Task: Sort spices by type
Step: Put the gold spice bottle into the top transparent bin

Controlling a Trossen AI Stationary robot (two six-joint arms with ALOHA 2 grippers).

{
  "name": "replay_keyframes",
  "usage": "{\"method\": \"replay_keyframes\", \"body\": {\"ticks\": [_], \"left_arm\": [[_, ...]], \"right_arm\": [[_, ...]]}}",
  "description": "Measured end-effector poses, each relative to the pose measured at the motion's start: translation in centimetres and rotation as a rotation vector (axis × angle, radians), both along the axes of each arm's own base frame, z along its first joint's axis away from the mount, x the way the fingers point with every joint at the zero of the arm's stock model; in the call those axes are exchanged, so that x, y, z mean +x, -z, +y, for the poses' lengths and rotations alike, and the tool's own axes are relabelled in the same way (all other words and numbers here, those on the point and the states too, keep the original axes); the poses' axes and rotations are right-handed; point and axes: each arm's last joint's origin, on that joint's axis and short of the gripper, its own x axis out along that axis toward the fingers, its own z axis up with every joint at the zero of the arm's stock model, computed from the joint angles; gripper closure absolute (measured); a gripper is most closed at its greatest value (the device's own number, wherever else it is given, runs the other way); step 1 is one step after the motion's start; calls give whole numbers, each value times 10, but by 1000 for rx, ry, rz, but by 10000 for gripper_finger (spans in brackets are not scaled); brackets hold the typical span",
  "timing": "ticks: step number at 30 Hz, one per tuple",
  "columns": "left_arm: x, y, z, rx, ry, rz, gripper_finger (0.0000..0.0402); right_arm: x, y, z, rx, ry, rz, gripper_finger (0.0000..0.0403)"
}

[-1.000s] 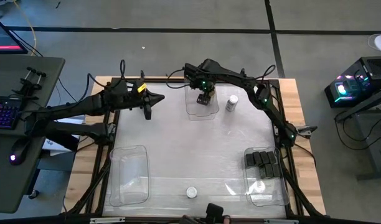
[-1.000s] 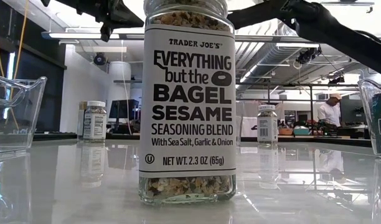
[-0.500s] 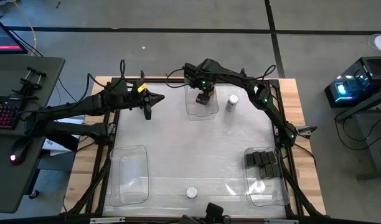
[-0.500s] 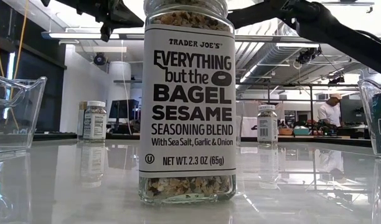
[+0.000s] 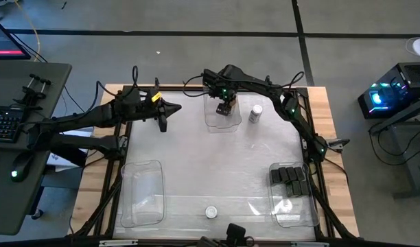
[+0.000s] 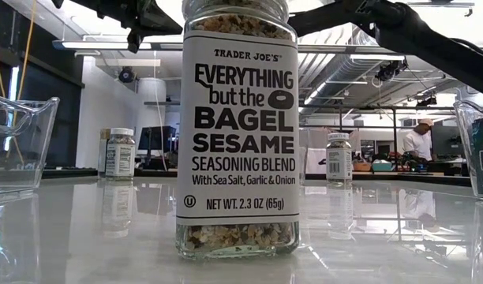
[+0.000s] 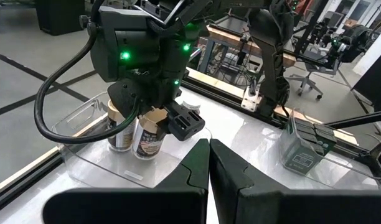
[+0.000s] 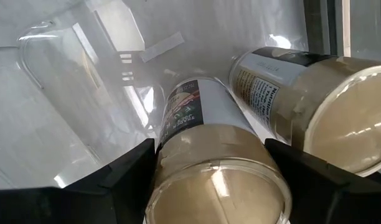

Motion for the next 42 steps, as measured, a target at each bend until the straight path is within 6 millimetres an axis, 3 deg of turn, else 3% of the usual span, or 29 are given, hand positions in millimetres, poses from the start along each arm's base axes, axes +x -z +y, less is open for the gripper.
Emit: {"method": "replay_keyframes", "body": {"ticks": [6,15,24,29,38,42], "left_arm": [[0,0,0,0,0,0,401],[-1,3,0,-9,0,29,401],[-1,3,0,19,8,42,402],[-1,3,0,21,9,42,401],[-1,1,3,-37,-29,-3,402],[-5,-13,7,-100,-74,-22,401]], "right_arm": [[-1,0,-2,1,6,2,122],[-4,0,-6,-1,17,10,69],[-11,-3,-11,12,34,30,66],[-20,-20,-12,22,44,3,66],[-37,-67,-5,-4,31,-137,66],[-39,-83,-5,-52,45,-227,66]]}}
